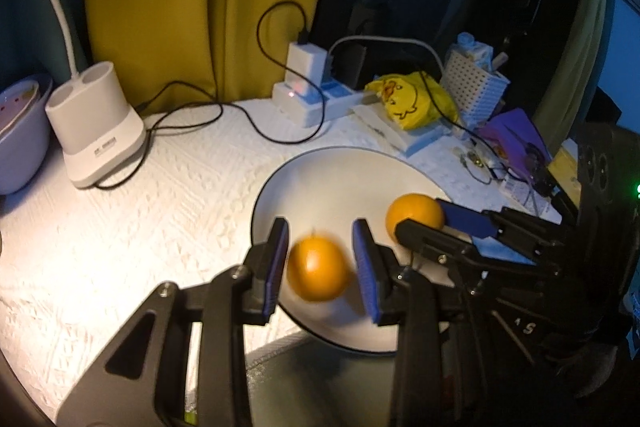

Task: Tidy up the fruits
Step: 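Open the right tool on the plate while the left tool sets its tangerine beside it, then move both open tools back over the tray toward the dark cherries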

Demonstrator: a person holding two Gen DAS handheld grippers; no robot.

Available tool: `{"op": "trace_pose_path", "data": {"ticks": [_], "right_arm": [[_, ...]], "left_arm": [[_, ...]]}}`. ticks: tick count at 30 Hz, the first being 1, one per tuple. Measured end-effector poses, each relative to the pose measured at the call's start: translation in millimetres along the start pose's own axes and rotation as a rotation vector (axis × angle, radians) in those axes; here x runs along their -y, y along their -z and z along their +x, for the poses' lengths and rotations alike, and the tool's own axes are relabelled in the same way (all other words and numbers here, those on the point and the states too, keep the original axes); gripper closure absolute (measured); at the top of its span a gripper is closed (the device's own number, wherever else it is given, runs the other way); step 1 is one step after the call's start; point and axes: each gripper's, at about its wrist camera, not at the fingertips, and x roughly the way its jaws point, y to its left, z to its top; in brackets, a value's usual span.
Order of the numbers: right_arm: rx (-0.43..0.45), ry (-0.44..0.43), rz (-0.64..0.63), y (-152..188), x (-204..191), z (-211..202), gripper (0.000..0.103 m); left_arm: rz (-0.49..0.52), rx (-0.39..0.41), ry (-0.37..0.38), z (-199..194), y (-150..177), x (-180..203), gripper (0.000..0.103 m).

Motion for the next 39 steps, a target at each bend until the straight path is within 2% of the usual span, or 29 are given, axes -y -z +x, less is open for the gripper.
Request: {"op": "trace_pose_path", "data": {"ticks": [4,6,9,19,39], "right_arm": [[-0.014,0.006,0.015,0,4,6,0.056],[-0.005,0.009,0.019,0,5,4,0.056],[0.01,0.019,0.018,-2,4,-2,0.051],[0.04,0.047,0.022,-1,-5,-31,0.05],[0.071,0.058,-0.003,31,-42,-92,0.05]], "left_arm": [[-0.008,-0.003,-0.008,0,2,-3,0.066],[-0.017,-0.003,-0.009,-2,2,-4,0.058],[-0.023,0.016,-0.009,-10,1,-5,0.058],[-0.01,0.079,-0.024,-51,5,4,0.058],[0.003,0.12,-0.034,-123,48,12,0.058]]}}
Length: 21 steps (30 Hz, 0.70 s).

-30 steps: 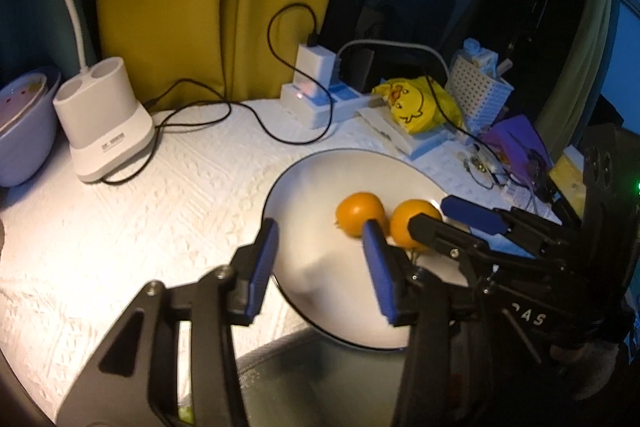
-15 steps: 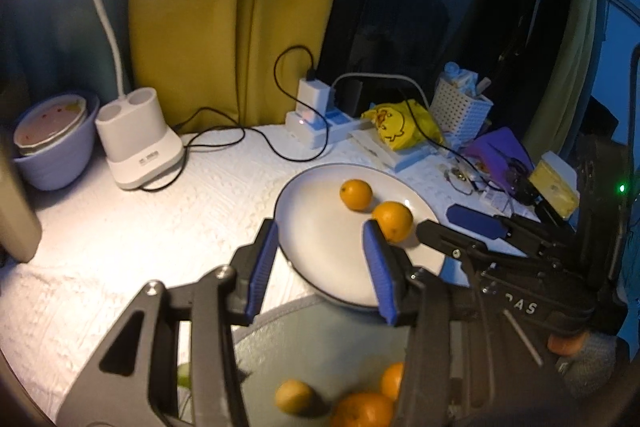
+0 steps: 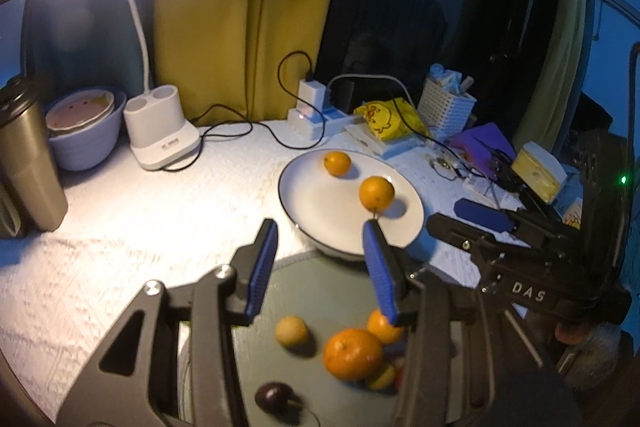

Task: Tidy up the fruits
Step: 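Move both open tools back over the tray toward the dark cherries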

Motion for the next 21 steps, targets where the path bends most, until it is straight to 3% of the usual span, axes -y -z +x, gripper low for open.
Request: {"op": "trace_pose_path", "data": {"ticks": [21], "right_arm": [[-0.06,0.015,-0.008,60,-10,-26,0.05]], "left_arm": [[-0.036,-0.058,-0.024,-22,68,-1,0.058]]}}
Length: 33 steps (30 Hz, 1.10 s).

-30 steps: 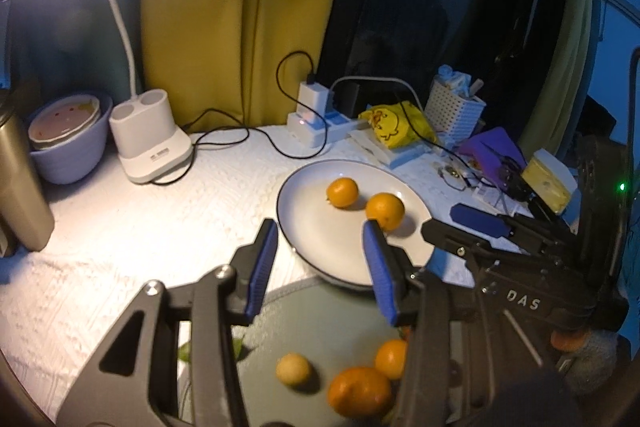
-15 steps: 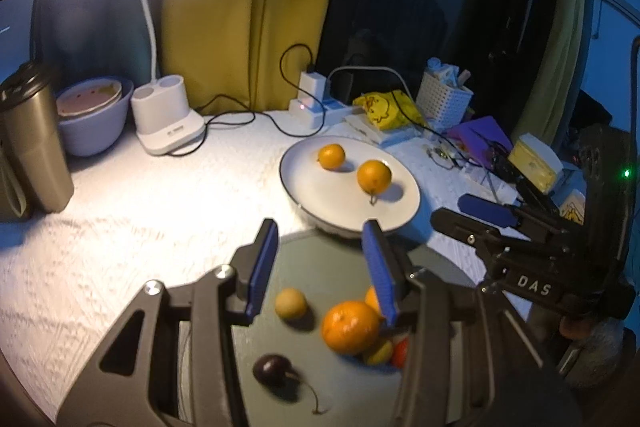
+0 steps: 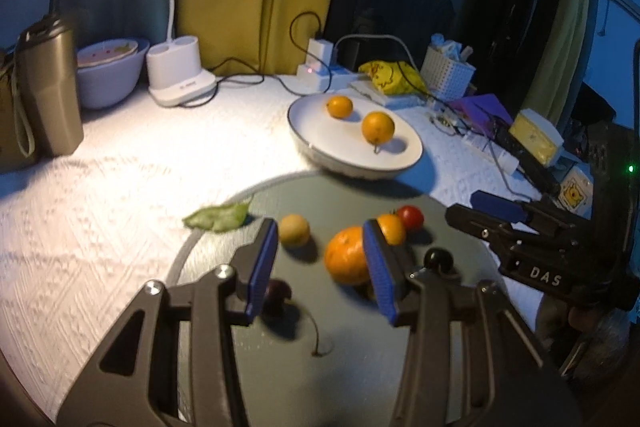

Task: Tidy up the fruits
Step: 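Move both open tools back over the tray toward the dark cherries, then grasp a dark cherry with the right tool while the left tool grasps another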

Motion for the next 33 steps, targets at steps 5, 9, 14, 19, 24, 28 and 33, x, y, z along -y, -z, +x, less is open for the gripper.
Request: {"op": "trace_pose_path", "data": {"ticks": [5,9,14,19,24,28,33], "right_arm": [[-0.022,-0.004,-0.005,14,-1,1,0.05],[-0.042,-0.01,-0.005,23,-1,4,0.05],[-0.06,-0.02,-0.005,29,-3,8,0.05],[-0.076,-0.038,-0.013,30,-7,12,0.051],[-0.084,-0.05,-0.014,30,-8,15,0.054],[-0.098,-0.048,-0.01,32,-7,19,0.059],[-0.101,-0.066,-0.009,32,-7,19,0.065]], "left_arm": [[-0.009,-0.021,-0.016,3,14,-4,0.058],[-0.014,-0.04,-0.031,7,21,-8,0.058],[-0.024,-0.057,-0.049,13,25,-12,0.058],[-0.03,-0.06,-0.07,16,25,-16,0.058],[-0.032,-0.068,-0.093,20,25,-20,0.058],[-0.04,-0.087,-0.111,25,26,-25,0.058],[-0.038,-0.109,-0.122,29,30,-27,0.058]]}}
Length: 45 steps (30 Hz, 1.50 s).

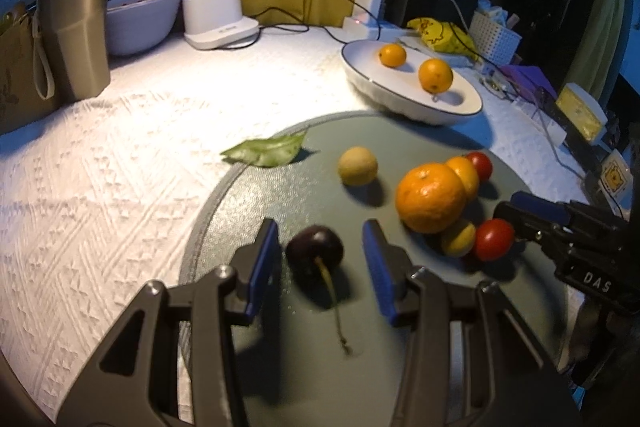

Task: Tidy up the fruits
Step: 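Grasp a dark cherry with the right tool while the left tool grasps another, then carry both held cherries over the white plate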

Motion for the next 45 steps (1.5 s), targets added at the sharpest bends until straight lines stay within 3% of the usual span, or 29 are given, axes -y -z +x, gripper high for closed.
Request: {"op": "trace_pose_path", "data": {"ticks": [7,20,45], "right_arm": [[-0.003,-0.016,-0.004,0,-2,1,0.071],[0.003,-0.031,0.008,1,-1,-2,0.073],[0.068,-0.029,0.007,-24,9,-17,0.073]], "left_arm": [[0.028,0.01,0.004,-4,3,5,0.059],[0.068,0.027,0.02,-14,4,15,0.077],[0.09,0.081,0.036,-26,-21,23,0.078]]}}
